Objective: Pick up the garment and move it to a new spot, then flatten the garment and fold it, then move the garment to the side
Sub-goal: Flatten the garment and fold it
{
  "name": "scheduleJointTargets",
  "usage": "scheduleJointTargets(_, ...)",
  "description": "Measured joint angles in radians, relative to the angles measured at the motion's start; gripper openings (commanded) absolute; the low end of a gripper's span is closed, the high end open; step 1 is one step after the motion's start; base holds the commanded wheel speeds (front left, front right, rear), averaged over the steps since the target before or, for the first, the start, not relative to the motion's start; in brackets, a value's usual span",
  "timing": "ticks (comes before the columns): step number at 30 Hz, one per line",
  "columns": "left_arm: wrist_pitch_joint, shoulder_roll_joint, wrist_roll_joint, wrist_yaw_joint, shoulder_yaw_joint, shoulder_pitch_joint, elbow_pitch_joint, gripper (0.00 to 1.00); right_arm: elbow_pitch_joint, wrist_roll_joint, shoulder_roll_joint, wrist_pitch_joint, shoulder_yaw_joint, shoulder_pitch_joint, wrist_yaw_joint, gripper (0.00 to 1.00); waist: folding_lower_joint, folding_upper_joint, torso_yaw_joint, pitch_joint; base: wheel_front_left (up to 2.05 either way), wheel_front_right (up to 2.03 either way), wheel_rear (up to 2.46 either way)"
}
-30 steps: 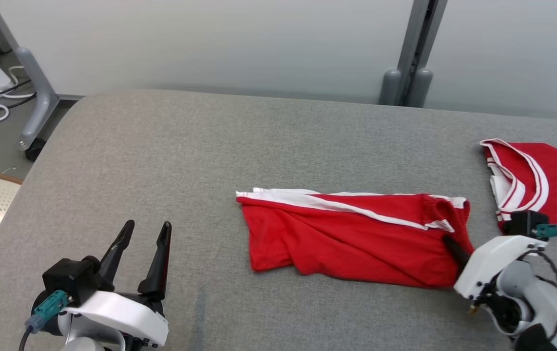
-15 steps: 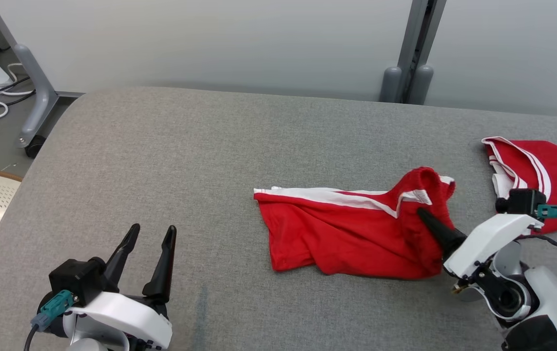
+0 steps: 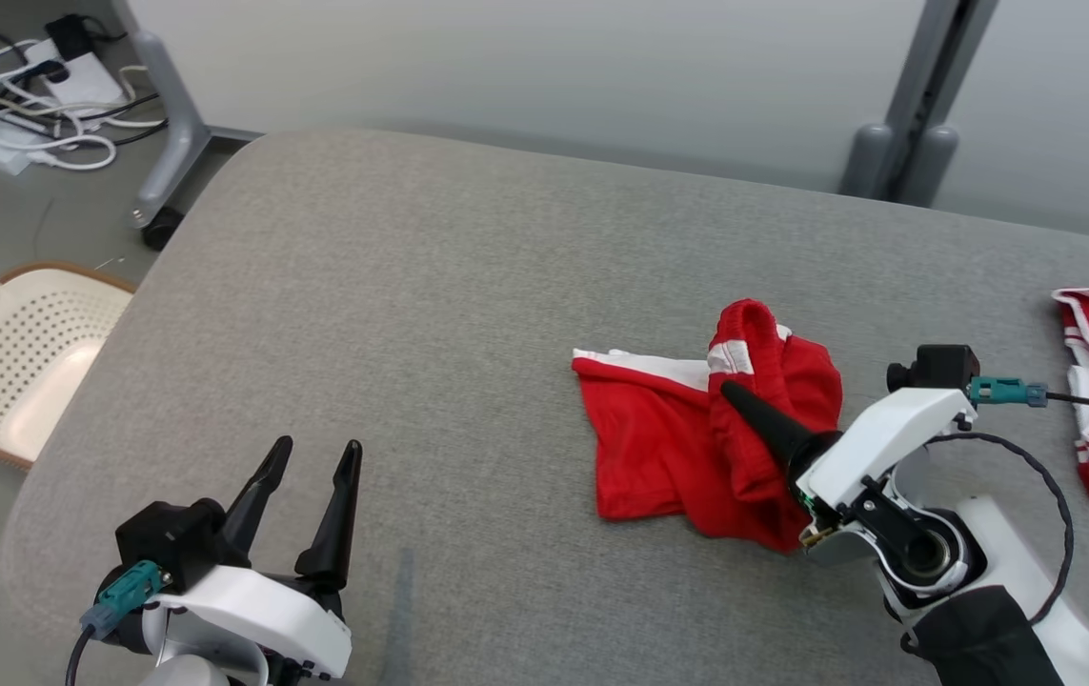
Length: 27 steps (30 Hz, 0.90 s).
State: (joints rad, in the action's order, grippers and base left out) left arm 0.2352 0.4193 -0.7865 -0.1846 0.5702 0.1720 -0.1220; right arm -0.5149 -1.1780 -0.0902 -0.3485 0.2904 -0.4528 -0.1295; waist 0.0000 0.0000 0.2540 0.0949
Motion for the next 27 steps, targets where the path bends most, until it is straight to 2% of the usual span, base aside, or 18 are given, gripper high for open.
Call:
scheduleJointTargets(6,0.003,-0.022,0.003,0.018,0.022,0.015,-0.027,1.0,-0.094,-0.008,0.03,0.025,0.007,-0.057,0.0,0.0,0.0,0.0,0.058,0.017,0.0,0.0,0.0)
scheduleJointTargets(12,0.007,-0.029,0.003,0.027,0.022,0.022,-0.044,1.0,-0.177,-0.008,0.038,0.034,0.05,-0.092,0.0,0.0,0.0,0.0,0.079,0.026,0.0,0.0,0.0)
scheduleJointTargets(13,0.007,-0.029,0.003,0.03,0.022,0.022,-0.047,1.0,-0.183,-0.009,0.04,0.034,0.059,-0.094,0.0,0.2,0.0,0.0,0.079,0.026,0.0,0.0,0.0)
scheduleJointTargets(14,0.009,-0.03,0.003,0.031,0.021,0.022,-0.048,1.0,-0.188,-0.012,0.04,0.036,0.069,-0.095,0.0,0.35,0.0,0.0,0.078,0.026,0.0,0.0,0.0)
scheduleJointTargets(15,0.012,-0.03,0.003,0.031,0.019,0.022,-0.05,1.0,-0.192,-0.018,0.041,0.04,0.076,-0.097,0.0,0.58,0.0,0.0,0.077,0.025,0.0,0.0,0.0)
scheduleJointTargets(16,0.012,-0.031,0.003,0.031,0.017,0.023,-0.052,1.0,-0.195,-0.027,0.041,0.041,0.084,-0.097,0.0,0.95,0.0,0.0,0.076,0.024,0.0,0.0,0.0)
scheduleJointTargets(17,0.012,-0.033,0.003,0.031,0.016,0.024,-0.054,1.0,-0.198,-0.036,0.041,0.041,0.098,-0.097,0.0,1.0,0.0,0.0,0.074,0.023,0.0,0.0,0.0)
scheduleJointTargets(22,0.014,-0.035,0.004,0.031,0.01,0.025,-0.06,1.0,-0.175,-0.079,0.043,0.053,0.146,-0.103,0.0,1.0,0.0,0.0,0.054,0.012,0.0,0.0,0.0)
scheduleJointTargets(27,0.016,-0.03,0.005,0.027,0.003,0.024,-0.056,1.0,-0.111,-0.069,0.028,0.098,0.158,-0.105,0.0,1.0,0.0,0.0,0.029,-0.008,0.0,0.0,0.0)
